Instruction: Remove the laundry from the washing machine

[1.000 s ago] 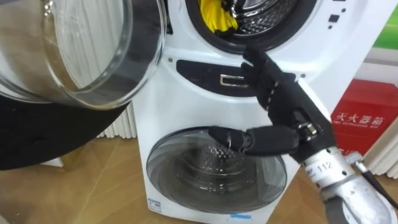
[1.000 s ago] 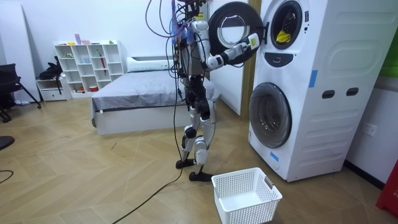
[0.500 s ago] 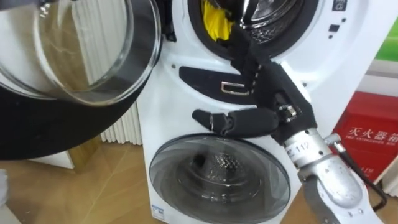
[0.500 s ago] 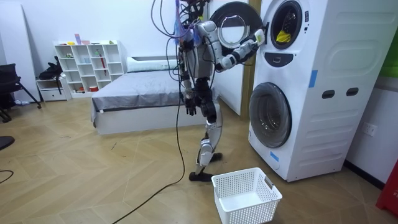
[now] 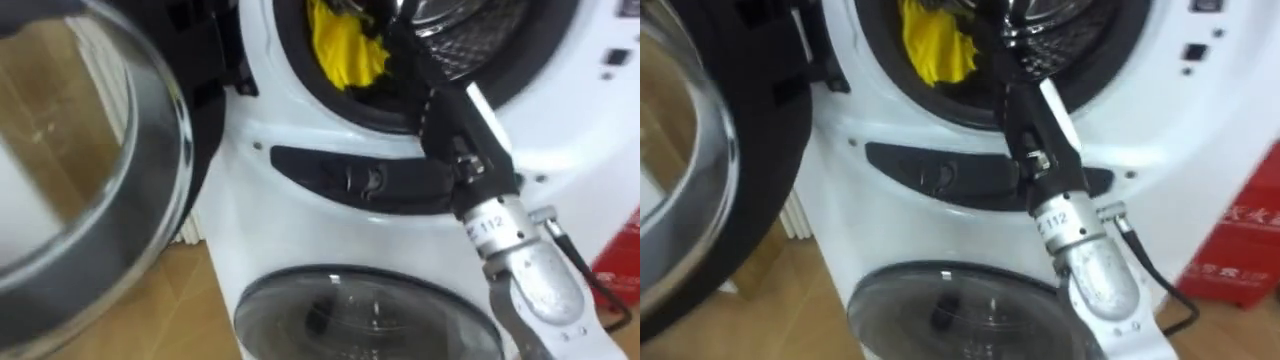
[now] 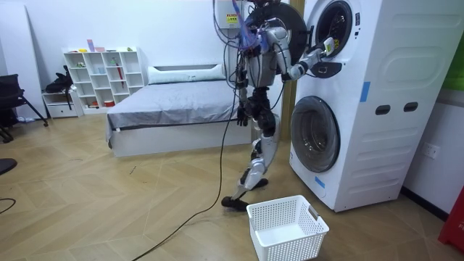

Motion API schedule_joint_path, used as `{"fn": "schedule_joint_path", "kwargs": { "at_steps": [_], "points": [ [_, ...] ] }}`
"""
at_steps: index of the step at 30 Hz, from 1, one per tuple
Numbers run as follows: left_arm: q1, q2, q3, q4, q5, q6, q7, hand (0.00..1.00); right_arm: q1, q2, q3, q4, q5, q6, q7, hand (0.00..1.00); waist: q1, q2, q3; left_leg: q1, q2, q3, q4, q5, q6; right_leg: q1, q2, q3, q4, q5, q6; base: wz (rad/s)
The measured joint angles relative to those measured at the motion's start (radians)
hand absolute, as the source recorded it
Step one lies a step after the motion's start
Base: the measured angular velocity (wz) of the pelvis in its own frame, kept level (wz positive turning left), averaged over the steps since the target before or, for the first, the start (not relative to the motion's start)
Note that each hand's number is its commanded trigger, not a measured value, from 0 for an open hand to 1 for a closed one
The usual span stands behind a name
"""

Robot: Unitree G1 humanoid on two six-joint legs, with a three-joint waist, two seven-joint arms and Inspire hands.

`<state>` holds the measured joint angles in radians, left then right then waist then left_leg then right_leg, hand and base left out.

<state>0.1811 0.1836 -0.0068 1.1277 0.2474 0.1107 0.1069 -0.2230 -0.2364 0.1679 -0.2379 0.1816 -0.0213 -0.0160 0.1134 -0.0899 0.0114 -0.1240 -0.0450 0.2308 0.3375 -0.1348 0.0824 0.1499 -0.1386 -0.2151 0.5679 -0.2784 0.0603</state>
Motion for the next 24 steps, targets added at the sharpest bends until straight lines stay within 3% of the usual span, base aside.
{"fn": "schedule_joint_path", "kwargs": {
  "at_steps": [1, 2, 3, 4, 5, 6, 7, 8, 9, 10, 11, 13, 18, 24],
  "points": [
    [-0.021, 0.001, -0.005, -0.003, 0.002, 0.004, 0.002, 0.00, 0.007, -0.003, -0.016, -0.011, -0.006, -0.007, 0.002, 0.00, -0.021, 0.006, 0.0007, 0.031, -0.003, 0.001, -0.017, -0.021, 0.010, -0.037, -0.009, -0.003, 0.106, 0.053, 0.001, 0.73],
    [-0.026, 0.001, -0.008, -0.009, 0.003, 0.006, 0.006, 0.00, 0.015, -0.003, -0.021, -0.018, -0.014, -0.015, 0.003, 0.00, -0.023, 0.012, -0.0002, 0.045, 0.000, -0.006, -0.032, -0.031, 0.006, -0.061, -0.011, 0.000, 0.157, 0.063, -0.003, 0.20],
    [-0.042, 0.003, -0.005, -0.012, 0.003, 0.006, 0.018, 0.00, 0.021, -0.002, -0.022, -0.023, -0.017, -0.039, 0.008, 0.00, -0.022, 0.017, 0.0009, 0.067, 0.001, -0.024, -0.054, -0.041, -0.003, -0.121, -0.016, 0.009, 0.214, 0.021, -0.017, 0.00],
    [-0.059, 0.009, -0.008, -0.009, 0.003, 0.004, 0.021, 0.00, 0.048, -0.005, -0.022, -0.049, -0.002, -0.048, 0.019, 0.00, -0.029, 0.029, 0.0049, 0.085, 0.011, -0.072, -0.069, -0.040, -0.006, -0.189, -0.003, 0.025, 0.226, -0.034, -0.039, 0.00],
    [-0.068, 0.010, -0.009, -0.008, 0.003, -0.001, 0.022, 0.00, 0.060, -0.004, -0.020, -0.059, 0.002, -0.048, 0.023, 0.00, -0.032, 0.037, 0.0043, 0.097, 0.020, -0.085, -0.079, -0.040, -0.010, -0.221, 0.007, 0.030, 0.212, -0.047, -0.043, 0.06],
    [-0.089, 0.017, -0.017, -0.009, 0.003, -0.009, 0.022, 0.00, 0.074, -0.004, -0.016, -0.057, 0.001, -0.044, 0.027, 0.00, -0.032, 0.049, 0.0034, 0.122, 0.037, -0.110, -0.096, -0.038, -0.018, -0.271, 0.023, 0.037, 0.130, -0.051, -0.044, 0.25],
    [-0.104, 0.024, -0.018, -0.009, -0.001, -0.024, 0.023, 0.00, 0.074, -0.004, -0.015, -0.055, 0.001, -0.032, 0.027, 0.00, -0.054, 0.044, 0.0031, 0.140, 0.037, -0.130, -0.105, -0.040, -0.026, -0.276, 0.021, 0.040, -0.039, -0.017, -0.034, 0.40],
    [-0.110, 0.026, -0.019, -0.009, -0.001, -0.033, 0.025, 0.00, 0.072, -0.004, -0.016, -0.053, 0.001, -0.031, 0.023, 0.00, -0.058, 0.033, 0.0032, 0.154, 0.029, -0.130, -0.110, -0.046, -0.033, -0.274, 0.017, 0.050, -0.127, 0.027, -0.021, 0.63],
    [-0.108, 0.020, -0.020, -0.011, 0.001, -0.041, 0.038, 0.00, 0.081, -0.005, -0.015, -0.042, 0.007, -0.026, 0.014, 0.00, -0.060, 0.027, -0.0036, 0.178, 0.021, -0.144, -0.115, -0.058, -0.045, -0.256, 0.008, 0.067, -0.172, 0.113, -0.027, 0.39],
    [-0.091, 0.009, -0.020, -0.024, 0.001, -0.046, 0.041, 0.00, 0.085, -0.011, -0.015, -0.041, 0.012, -0.019, 0.012, 0.00, -0.050, 0.034, -0.0132, 0.190, 0.034, -0.148, -0.122, -0.066, -0.057, -0.228, 0.034, 0.064, -0.226, 0.117, -0.033, 0.22],
    [-0.089, 0.007, -0.020, -0.030, 0.001, -0.047, 0.042, 0.00, 0.082, -0.013, -0.016, -0.042, 0.019, -0.019, 0.014, 0.00, -0.045, 0.044, -0.0158, 0.191, 0.040, -0.151, -0.124, -0.068, -0.059, -0.215, 0.044, 0.062, -0.244, 0.121, -0.039, 0.00],
    [-0.053, 0.009, -0.016, -0.024, 0.008, -0.035, 0.052, 0.00, 0.080, -0.015, -0.018, -0.054, 0.047, -0.020, 0.029, 0.00, -0.032, 0.048, -0.0136, 0.195, 0.063, -0.151, -0.141, -0.071, -0.072, -0.196, 0.080, 0.057, -0.298, 0.150, -0.059, -0.13],
    [0.015, 0.006, -0.017, -0.016, 0.029, -0.007, 0.056, 0.00, 0.078, -0.015, -0.018, -0.057, 0.043, -0.021, 0.039, 0.00, -0.024, 0.045, -0.0126, 0.207, 0.079, -0.148, -0.149, -0.078, -0.083, -0.172, 0.102, 0.054, -0.330, 0.161, -0.066, -0.04],
    [0.020, 0.002, -0.017, -0.026, 0.030, -0.007, 0.038, 0.00, 0.068, -0.015, -0.018, -0.058, 0.085, -0.021, 0.035, 0.00, -0.026, 0.046, -0.0094, 0.206, 0.086, -0.145, -0.150, -0.081, -0.088, -0.168, 0.113, 0.064, -0.349, 0.163, -0.069, -0.01]
  ]
}}
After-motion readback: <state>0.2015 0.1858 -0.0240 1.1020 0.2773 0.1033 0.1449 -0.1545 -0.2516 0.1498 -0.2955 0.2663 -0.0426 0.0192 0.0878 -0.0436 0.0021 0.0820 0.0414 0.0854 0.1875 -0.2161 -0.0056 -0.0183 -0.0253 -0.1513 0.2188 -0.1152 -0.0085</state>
